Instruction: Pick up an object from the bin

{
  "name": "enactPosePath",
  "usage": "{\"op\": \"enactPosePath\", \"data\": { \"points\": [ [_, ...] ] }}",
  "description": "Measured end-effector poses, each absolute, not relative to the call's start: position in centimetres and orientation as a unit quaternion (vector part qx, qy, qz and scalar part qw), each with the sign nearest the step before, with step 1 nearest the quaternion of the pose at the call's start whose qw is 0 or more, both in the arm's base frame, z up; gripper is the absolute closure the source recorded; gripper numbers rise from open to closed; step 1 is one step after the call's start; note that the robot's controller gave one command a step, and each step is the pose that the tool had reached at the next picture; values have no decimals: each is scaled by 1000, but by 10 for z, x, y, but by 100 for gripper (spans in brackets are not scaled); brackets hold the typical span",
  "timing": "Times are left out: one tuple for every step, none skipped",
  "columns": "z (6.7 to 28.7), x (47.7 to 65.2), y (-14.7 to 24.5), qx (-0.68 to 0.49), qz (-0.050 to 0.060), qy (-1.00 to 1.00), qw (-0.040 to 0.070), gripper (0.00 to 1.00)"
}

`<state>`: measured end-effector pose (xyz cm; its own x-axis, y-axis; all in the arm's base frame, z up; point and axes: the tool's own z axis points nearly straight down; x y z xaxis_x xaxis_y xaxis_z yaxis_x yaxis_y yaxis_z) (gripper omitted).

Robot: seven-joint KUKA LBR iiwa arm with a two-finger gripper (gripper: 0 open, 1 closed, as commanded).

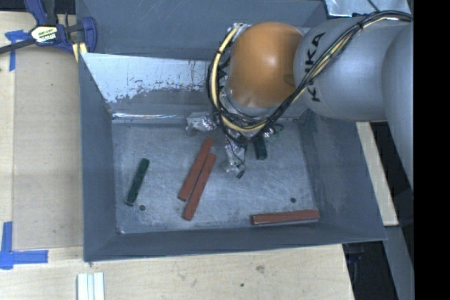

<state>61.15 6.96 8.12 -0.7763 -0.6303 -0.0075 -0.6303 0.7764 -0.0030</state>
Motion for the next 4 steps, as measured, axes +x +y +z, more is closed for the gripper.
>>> {"op": "enactPosePath", "data": {
  "points": [
    [69, 603, 68, -405, 0, 915, 3, 0],
    [71, 560, 53, -527, 0, 850, 2, 100],
    [71, 560, 53, -527, 0, 850, 2, 100],
    [182, 550, 28, -537, 0, 844, 1, 100]
  ]
}}
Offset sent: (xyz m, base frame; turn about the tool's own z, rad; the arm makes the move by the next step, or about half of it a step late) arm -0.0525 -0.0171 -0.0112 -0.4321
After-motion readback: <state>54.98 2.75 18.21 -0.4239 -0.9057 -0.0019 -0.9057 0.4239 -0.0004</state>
